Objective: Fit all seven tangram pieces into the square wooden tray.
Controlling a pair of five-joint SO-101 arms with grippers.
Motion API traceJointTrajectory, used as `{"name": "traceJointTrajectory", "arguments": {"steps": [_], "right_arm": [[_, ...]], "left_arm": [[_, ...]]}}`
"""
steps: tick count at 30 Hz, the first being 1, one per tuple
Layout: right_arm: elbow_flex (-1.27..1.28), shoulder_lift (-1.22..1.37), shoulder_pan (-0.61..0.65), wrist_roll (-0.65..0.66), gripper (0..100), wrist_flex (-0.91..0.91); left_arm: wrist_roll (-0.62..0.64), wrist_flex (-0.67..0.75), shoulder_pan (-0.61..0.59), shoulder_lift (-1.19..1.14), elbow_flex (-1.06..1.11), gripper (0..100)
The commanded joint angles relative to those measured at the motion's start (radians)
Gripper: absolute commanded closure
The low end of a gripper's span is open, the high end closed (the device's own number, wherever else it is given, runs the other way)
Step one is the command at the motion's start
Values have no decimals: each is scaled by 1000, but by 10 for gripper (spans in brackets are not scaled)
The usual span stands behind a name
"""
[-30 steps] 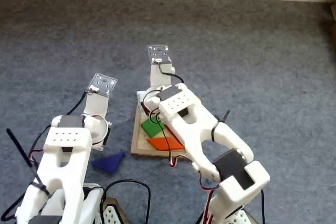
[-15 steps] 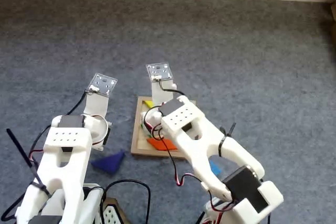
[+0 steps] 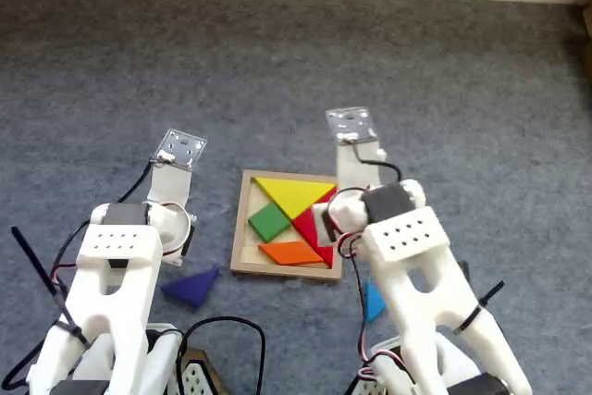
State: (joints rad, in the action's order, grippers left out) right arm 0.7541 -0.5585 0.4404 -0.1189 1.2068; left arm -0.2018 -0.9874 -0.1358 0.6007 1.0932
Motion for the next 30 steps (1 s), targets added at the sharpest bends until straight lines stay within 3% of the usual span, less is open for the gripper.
{"name": "traceJointTrajectory", "arguments": {"steps": [1, 4, 12, 17, 30], "right_arm": [[35, -42, -67, -20, 882, -56], [73, -42, -71, -166, 818, -116], [107, -41, -67, -413, 817, -263], [101, -22, -68, -505, 815, -257], [-62, 332, -107, -667, 814, -260]], "left_arm": [[6, 12, -7, 24, -16, 992], [6, 12, -7, 24, -16, 992], [8, 12, -7, 24, -16, 992], [8, 12, -7, 24, -16, 992], [8, 12, -7, 22, -15, 992]]}}
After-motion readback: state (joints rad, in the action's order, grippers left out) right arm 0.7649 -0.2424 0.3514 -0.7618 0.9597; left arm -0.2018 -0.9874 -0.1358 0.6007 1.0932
